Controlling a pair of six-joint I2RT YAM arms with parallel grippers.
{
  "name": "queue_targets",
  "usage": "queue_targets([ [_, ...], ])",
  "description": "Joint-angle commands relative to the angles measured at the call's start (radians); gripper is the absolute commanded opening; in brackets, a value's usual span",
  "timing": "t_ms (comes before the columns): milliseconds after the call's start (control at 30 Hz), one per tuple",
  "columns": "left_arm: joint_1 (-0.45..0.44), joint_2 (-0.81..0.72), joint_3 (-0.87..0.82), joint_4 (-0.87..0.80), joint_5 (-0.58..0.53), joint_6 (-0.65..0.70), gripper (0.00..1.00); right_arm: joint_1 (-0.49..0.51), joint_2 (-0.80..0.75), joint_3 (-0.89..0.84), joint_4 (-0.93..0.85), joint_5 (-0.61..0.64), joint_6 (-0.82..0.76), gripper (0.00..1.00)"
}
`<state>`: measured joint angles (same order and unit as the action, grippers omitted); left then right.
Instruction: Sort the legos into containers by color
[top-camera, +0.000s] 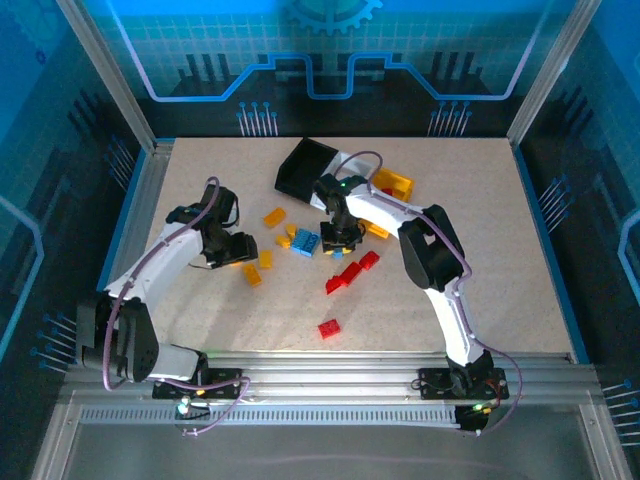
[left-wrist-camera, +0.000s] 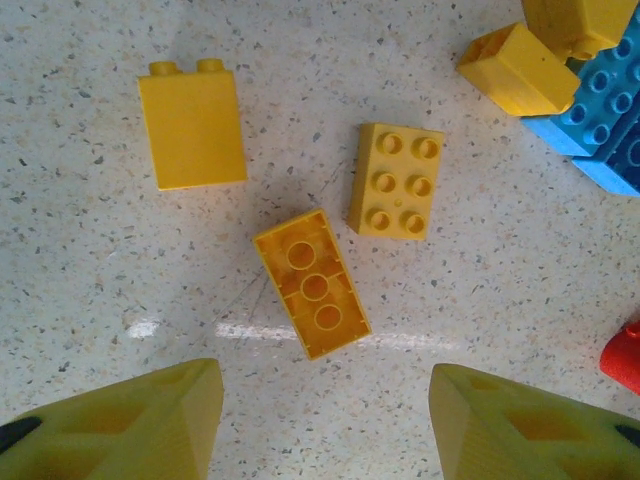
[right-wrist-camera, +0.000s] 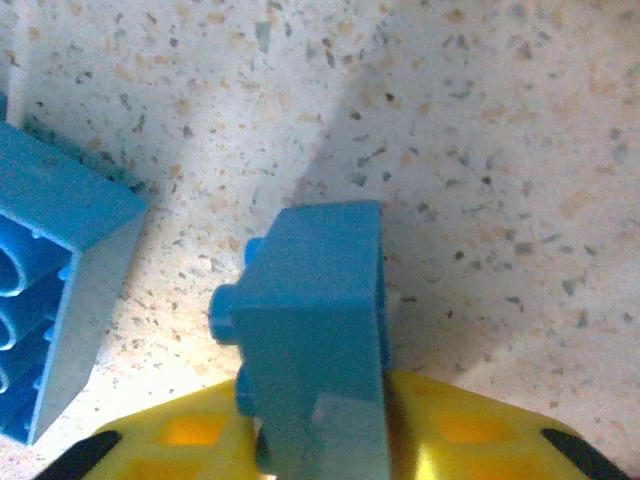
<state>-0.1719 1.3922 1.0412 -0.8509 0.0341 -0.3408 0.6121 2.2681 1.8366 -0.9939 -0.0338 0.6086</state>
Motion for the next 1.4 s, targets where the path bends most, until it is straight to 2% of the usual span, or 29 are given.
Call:
queue_targets([
  [0,0.013,-0.021,-0.019,0.017,0.036,-0.013,0.58,0.012,-0.073,-0.013,-0.032,0.014,-0.009,0.32],
  [267,0.012,-0.011,-0.023,0.038,0.047,-0.014,0.58,0.007,-0.147,0.009,-0.049,0.012,0.003,0.25],
  [500,0.013,-0.021,-0.036,0.042,0.059,-0.014,0.58,-0.042,-0.165,0.180,-0.093,-0.034,0.020,0.24],
  [633,0.014,-0.037,-0.048,0.038,0.056,-0.016,0.59,-0.097,-0.121,0.317,-0.107,-0.068,0.039,0.25],
  [800,0.029,-0.062,-0.048,0.017,0.038,-0.005,0.59,-0.153,0.011,0.552,-0.169,-0.089,0.039,0.25],
  [1000,0.048,-0.085,-0.041,-0.020,0.024,0.007,0.59,-0.201,0.132,0.665,-0.156,-0.126,0.065,0.24],
  [1100,0.058,-0.093,-0.038,-0.038,0.018,0.011,0.59,-0.220,0.162,0.666,-0.121,-0.152,0.071,0.26],
  [1367,0.062,-0.094,-0.015,-0.068,0.011,-0.005,0.59,-0.239,0.197,0.693,-0.103,-0.190,0.068,0.39],
])
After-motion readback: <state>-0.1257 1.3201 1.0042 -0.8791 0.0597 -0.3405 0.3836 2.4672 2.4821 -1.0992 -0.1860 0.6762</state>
